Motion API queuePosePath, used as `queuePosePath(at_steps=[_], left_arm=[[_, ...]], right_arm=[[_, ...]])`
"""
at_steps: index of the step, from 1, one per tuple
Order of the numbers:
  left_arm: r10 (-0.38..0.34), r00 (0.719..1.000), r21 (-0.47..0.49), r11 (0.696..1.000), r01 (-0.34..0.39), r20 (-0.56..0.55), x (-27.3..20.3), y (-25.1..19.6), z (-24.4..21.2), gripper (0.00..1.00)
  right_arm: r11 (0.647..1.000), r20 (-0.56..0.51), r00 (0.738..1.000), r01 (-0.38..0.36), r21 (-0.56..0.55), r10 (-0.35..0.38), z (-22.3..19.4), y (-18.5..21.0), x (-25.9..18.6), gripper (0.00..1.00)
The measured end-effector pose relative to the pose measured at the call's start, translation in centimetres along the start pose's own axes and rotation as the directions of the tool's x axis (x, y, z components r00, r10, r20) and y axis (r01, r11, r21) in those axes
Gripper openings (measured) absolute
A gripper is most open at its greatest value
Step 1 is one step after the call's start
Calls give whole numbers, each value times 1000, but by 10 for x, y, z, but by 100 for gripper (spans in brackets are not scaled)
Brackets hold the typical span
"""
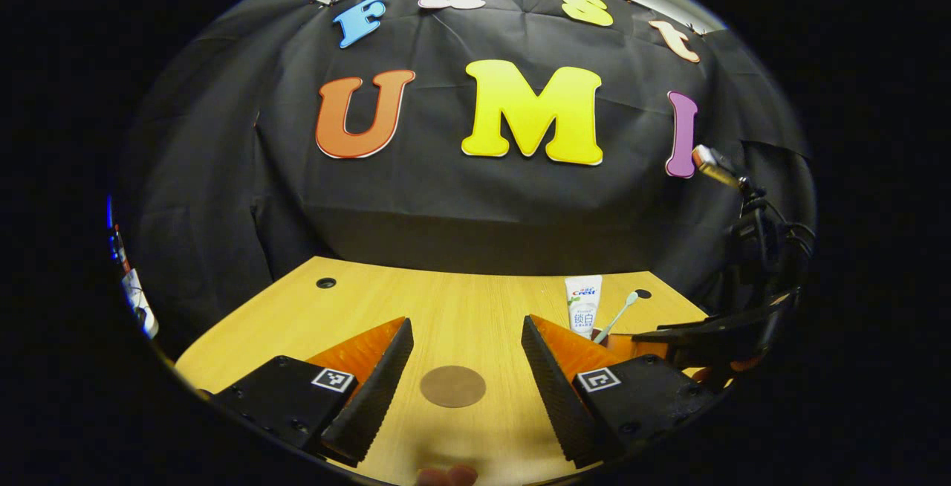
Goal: Put the toothbrush and toothpaste on the desktop into the cup, then pick up the cup and place it on the coaster on the desktop.
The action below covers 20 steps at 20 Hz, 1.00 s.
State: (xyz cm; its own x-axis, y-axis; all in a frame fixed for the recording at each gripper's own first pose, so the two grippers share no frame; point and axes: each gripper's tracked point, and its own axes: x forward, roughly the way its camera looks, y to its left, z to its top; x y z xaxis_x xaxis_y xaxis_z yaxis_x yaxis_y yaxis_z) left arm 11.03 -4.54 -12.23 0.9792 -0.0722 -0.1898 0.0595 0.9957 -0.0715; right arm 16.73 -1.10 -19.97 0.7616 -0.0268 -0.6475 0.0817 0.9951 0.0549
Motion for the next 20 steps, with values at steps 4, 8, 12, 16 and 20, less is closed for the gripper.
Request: queuePosePath(at_steps=[4,8,12,16,20], left_arm=[[12,1000,-14,1000,-12,4,-20,37,21,93],[38,999,-2,999,-38,-12,-34,74,20,93],[113,992,-11,993,-114,-59,-48,117,4,93],[176,975,-27,983,-181,-138,-67,146,-16,94],[215,956,-38,973,-227,-198,-84,159,-30,94]], right_arm=[[998,-198,979,57,42,-47,-32,13,25,90],[992,-354,930,116,45,-93,-54,13,48,90],[986,-441,884,167,-6,-153,-66,10,63,87],[985,-492,856,171,-19,-158,-72,14,69,56],[985,-517,841,174,-24,-161,-76,15,71,24]])
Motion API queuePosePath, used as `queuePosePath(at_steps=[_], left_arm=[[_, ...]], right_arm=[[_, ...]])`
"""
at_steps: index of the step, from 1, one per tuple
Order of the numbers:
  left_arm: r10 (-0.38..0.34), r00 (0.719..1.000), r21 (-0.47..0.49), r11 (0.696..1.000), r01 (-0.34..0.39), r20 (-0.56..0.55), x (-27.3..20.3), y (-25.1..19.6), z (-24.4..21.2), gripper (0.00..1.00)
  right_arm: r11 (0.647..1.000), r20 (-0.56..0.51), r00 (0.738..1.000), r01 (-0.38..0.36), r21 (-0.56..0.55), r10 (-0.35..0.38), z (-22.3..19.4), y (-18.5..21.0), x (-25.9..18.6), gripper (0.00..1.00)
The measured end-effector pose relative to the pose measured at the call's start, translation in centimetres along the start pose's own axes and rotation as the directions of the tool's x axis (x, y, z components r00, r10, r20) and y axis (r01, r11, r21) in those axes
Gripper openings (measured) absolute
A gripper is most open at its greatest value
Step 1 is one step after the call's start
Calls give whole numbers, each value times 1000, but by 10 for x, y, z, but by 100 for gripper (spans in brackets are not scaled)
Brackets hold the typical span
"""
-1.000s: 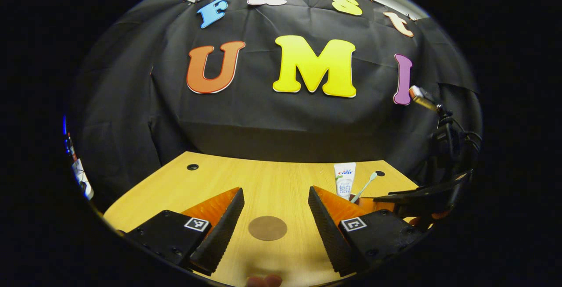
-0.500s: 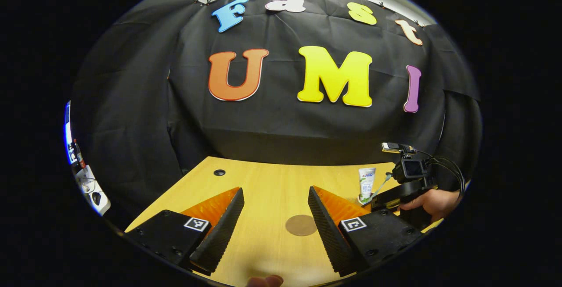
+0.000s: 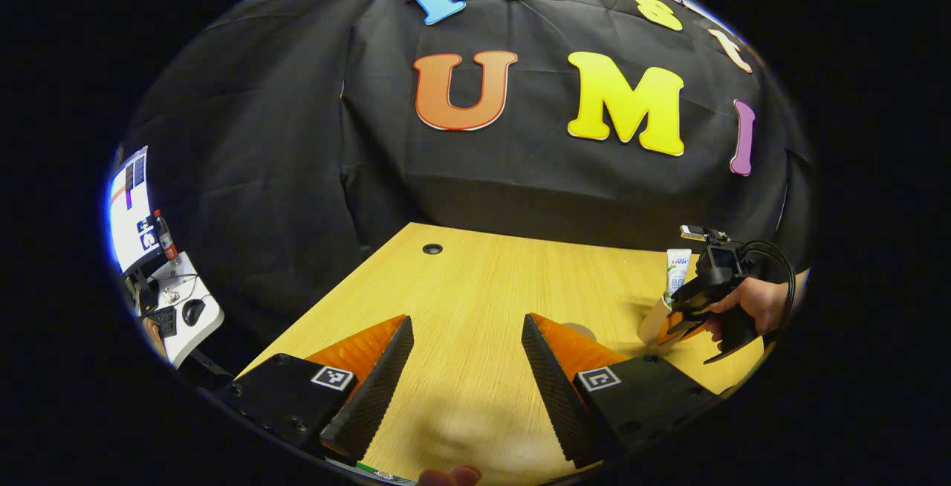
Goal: Put the toothbrush and toothpaste on the desktop into the cup, then pick up the cup and place it on the coaster on the desktop.
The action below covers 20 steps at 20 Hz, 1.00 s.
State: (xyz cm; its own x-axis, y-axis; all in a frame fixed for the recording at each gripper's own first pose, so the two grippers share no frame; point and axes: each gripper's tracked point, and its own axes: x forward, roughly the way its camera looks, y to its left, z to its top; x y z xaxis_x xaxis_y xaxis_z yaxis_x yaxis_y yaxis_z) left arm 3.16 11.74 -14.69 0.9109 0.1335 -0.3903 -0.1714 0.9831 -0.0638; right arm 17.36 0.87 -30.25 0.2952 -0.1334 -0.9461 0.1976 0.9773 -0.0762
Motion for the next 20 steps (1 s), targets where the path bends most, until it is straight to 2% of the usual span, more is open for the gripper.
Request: queuePosePath(at_steps=[1,6,11,17,18,20], left_arm=[[7,1000,-8,1000,-7,-7,-2,1,-2,94],[27,1000,-8,1000,-27,-13,-6,3,-2,93],[32,999,-3,999,-32,-10,-17,3,-2,93],[92,996,-34,995,-92,-2,-37,28,-5,93],[104,995,-40,994,-104,-1,-43,34,-6,93],[132,991,-50,990,-132,-4,-52,47,-11,93]], right_arm=[[1000,-4,1000,-3,-9,3,-1,0,-1,26],[999,8,1000,-16,-43,17,0,0,-3,15],[994,39,998,-52,-98,56,7,10,-11,14],[964,43,991,-114,-242,128,6,74,-12,14],[957,38,989,-130,-260,145,4,83,-12,17],[943,30,986,-147,-299,164,6,98,-9,14]])
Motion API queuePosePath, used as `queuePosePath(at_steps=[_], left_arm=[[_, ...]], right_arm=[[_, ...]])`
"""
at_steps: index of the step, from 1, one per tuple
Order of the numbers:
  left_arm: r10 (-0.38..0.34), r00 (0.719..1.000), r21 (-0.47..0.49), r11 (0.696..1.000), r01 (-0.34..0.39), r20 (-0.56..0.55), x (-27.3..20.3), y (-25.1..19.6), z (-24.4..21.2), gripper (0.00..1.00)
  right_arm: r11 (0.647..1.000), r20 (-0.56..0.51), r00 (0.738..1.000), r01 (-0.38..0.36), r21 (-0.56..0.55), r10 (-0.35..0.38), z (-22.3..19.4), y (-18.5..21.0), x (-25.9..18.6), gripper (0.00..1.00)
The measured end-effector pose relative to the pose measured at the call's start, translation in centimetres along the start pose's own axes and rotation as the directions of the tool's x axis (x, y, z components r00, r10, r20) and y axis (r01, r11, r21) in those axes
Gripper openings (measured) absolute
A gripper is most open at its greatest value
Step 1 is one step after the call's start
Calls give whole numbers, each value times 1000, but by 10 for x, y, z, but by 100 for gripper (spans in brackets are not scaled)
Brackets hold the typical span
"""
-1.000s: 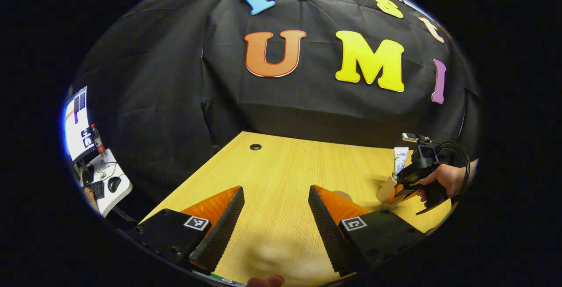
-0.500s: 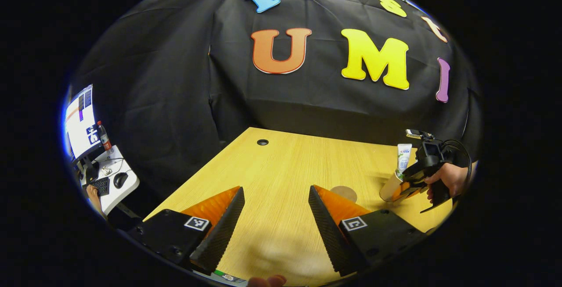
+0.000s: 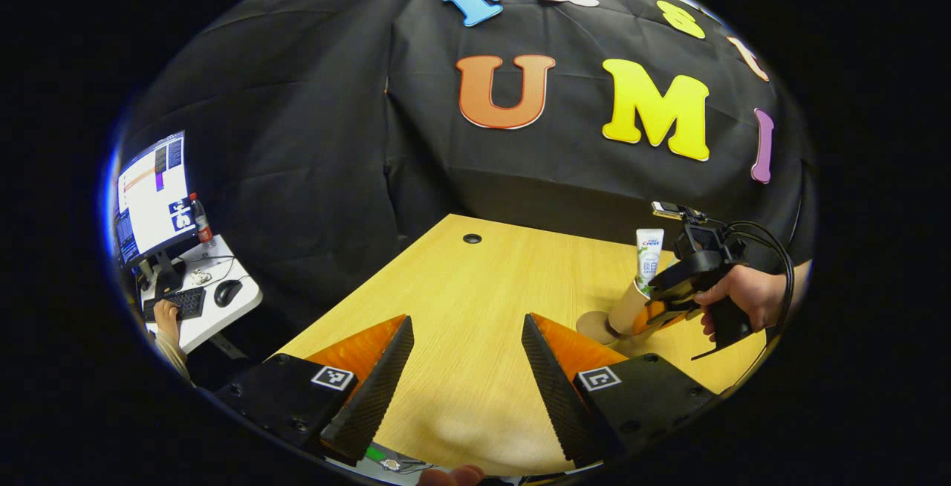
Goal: Put the toothbrush and toothpaste on the desktop into the cup, then pick up the cup and place it on the coaster on the desktop.
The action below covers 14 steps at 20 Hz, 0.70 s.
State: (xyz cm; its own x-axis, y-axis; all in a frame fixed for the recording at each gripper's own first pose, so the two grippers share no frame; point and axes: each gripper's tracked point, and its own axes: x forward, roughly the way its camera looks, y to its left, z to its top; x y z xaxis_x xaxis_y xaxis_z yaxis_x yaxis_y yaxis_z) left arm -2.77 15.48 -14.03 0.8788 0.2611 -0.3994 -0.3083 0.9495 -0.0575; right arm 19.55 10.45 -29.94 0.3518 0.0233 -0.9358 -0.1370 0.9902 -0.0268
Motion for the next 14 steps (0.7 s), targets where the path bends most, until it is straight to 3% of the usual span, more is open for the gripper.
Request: queuePosePath(at_steps=[4,9,11,13,14], left_arm=[[55,998,-40,998,-56,-29,-4,25,-9,93],[84,995,-55,995,-87,-54,-1,43,-13,93],[74,995,-75,994,-79,-62,0,42,-14,93],[71,995,-70,995,-75,-65,2,41,-12,93],[67,996,-63,996,-71,-63,3,40,-11,93]], right_arm=[[999,-13,1000,11,-47,-12,5,23,15,14],[998,-27,999,42,-44,-43,8,16,13,15],[996,-46,996,72,-47,-74,-1,19,12,23],[998,-63,996,56,-23,-57,-7,23,13,34],[998,-74,996,53,-16,-54,-13,22,11,49]])
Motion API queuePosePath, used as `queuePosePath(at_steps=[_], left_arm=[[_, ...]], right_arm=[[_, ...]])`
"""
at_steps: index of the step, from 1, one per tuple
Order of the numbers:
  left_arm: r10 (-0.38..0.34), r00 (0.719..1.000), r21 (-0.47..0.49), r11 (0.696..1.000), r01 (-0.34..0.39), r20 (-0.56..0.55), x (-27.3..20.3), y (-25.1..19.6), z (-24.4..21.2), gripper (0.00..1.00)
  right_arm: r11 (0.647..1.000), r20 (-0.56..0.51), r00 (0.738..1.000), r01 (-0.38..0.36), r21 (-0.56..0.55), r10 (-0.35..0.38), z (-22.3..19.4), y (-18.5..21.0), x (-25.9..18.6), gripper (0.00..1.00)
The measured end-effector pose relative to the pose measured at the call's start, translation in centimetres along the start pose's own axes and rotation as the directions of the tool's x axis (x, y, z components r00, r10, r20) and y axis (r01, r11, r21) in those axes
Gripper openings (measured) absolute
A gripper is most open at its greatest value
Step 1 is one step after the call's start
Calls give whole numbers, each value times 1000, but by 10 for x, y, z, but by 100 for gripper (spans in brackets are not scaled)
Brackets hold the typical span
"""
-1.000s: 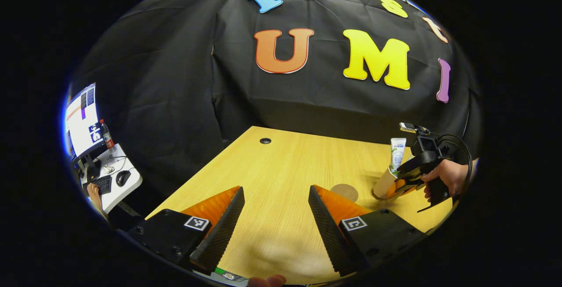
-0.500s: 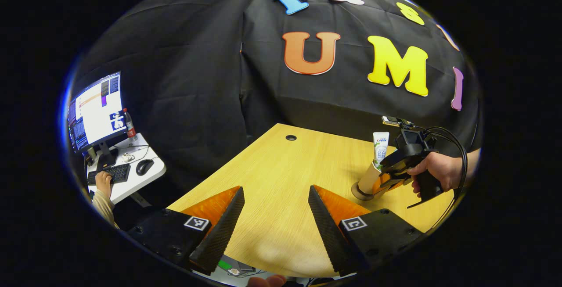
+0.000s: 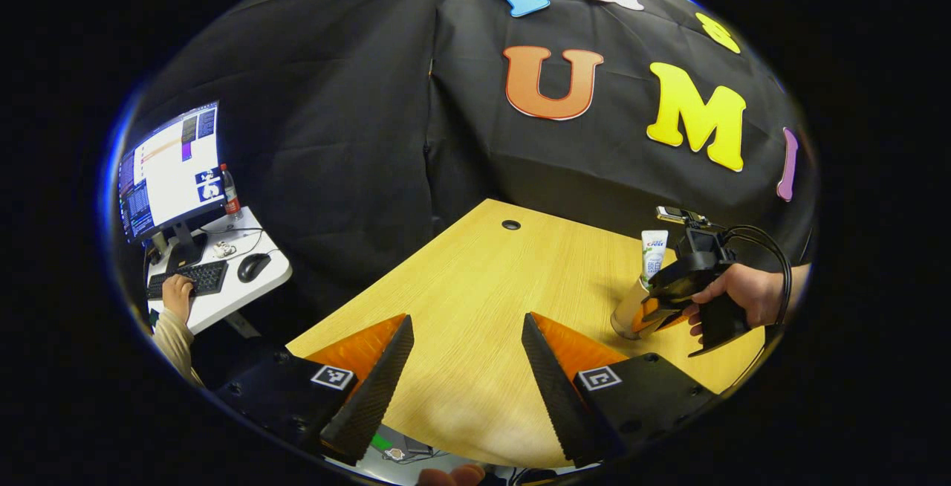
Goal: Put the toothbrush and toothpaste on the desktop into the cup, then pick up the cup and place it on the coaster on the desktop.
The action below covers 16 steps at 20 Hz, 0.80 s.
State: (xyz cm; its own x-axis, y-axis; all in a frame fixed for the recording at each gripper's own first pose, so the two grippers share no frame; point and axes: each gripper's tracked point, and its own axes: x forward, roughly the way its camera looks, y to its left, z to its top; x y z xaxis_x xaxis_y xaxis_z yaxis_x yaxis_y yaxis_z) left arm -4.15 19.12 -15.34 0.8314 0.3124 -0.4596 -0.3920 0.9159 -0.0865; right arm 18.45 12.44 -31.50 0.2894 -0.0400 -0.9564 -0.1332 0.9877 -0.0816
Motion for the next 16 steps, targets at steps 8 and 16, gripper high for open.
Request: queuePosePath(at_steps=[8,16], left_arm=[[-84,996,73,994,84,2,9,-40,12,94],[-232,972,119,967,227,31,15,-126,43,93]], right_arm=[[993,86,996,-41,108,32,-27,-27,-21,88],[978,249,968,-20,207,-33,-30,-90,-72,87]])
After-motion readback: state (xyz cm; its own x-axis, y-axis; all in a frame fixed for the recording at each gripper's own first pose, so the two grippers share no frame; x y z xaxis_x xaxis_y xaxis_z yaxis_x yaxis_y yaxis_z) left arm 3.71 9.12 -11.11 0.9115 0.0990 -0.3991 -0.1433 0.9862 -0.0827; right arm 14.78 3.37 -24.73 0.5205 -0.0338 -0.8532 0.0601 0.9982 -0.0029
